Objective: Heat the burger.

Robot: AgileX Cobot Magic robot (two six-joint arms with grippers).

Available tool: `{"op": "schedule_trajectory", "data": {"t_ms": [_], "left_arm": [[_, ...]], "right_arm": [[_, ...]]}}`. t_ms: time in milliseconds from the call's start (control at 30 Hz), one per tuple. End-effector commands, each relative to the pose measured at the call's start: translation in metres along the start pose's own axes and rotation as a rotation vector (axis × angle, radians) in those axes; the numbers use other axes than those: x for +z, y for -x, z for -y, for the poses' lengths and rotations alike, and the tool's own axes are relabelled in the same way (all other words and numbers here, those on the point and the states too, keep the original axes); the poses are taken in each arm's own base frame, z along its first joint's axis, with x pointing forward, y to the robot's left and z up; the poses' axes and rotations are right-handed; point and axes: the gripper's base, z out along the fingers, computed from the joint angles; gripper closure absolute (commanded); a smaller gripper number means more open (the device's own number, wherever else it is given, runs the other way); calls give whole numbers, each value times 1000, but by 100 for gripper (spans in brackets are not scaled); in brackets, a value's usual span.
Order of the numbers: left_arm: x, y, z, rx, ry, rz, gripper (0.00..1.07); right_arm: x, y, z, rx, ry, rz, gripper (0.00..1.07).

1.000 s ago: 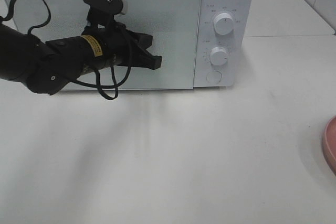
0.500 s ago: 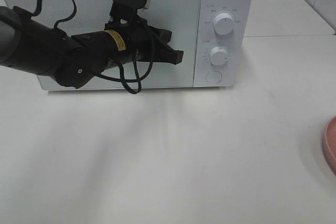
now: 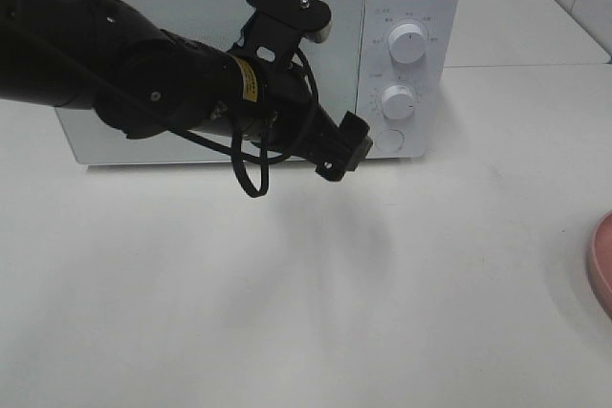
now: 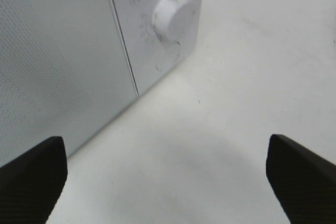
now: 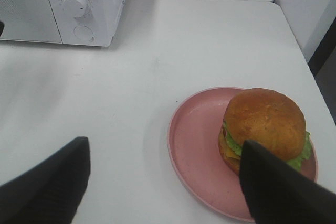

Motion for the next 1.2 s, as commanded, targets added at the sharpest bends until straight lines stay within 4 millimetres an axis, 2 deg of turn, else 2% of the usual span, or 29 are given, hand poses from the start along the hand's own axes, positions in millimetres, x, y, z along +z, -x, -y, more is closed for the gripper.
{"op": "schedule_trajectory", "data": {"t_ms": [33, 167, 200, 233, 267, 300, 400, 467, 533, 633, 700, 800, 867, 900, 933, 1000, 1067, 1167, 1200], "left_arm": [[-14, 2, 7, 3, 2, -82, 6], [-38, -3, 13, -35, 4, -253, 6], [-38, -3, 13, -35, 4, -253, 6], [-48, -7, 13, -41, 12, -340, 6], [-48, -7, 13, -41, 12, -340, 6], [-57, -11, 12, -39, 20, -412, 6], [-69, -15, 9, -45, 35, -509, 6], [-73, -16, 8, -51, 38, -532, 6], [-87, -16, -1, -89, 49, -575, 6], [-91, -16, -5, -107, 51, -580, 6], [-109, -14, -26, -177, 60, -594, 6], [-115, -13, -34, -199, 64, -593, 6], [-132, -13, -56, -266, 75, -577, 6], [-132, -13, -56, -266, 75, -577, 6], [-145, -13, -73, -316, 85, -557, 6], [-151, -13, -78, -335, 87, -552, 6], [-178, -20, -109, -430, 126, -538, 6], [-185, -22, -117, -449, 142, -540, 6], [-198, -28, -129, -484, 166, -554, 6]], "right_arm": [[-3, -3, 0, 5, -5, 21, 32], [-3, -3, 0, 5, -5, 21, 32], [-3, -3, 0, 5, -5, 21, 32], [-3, -3, 0, 5, -5, 21, 32], [-3, -3, 0, 5, -5, 21, 32], [-3, -3, 0, 5, -5, 21, 32], [-3, -3, 0, 6, -5, 21, 32], [-3, -3, 0, 6, -5, 21, 32], [-3, -3, 0, 6, -5, 21, 32], [-3, -3, 0, 6, -5, 21, 32], [-3, -3, 0, 6, -5, 21, 32], [-3, -3, 0, 6, -5, 21, 32], [-3, -3, 0, 6, -5, 21, 32], [-3, -3, 0, 6, -5, 21, 32], [-3, -3, 0, 6, -5, 21, 32], [-3, -3, 0, 6, -5, 21, 32], [-3, -3, 0, 6, -5, 21, 32], [-3, -3, 0, 6, -5, 21, 32], [-3, -3, 0, 6, -5, 21, 32]]}}
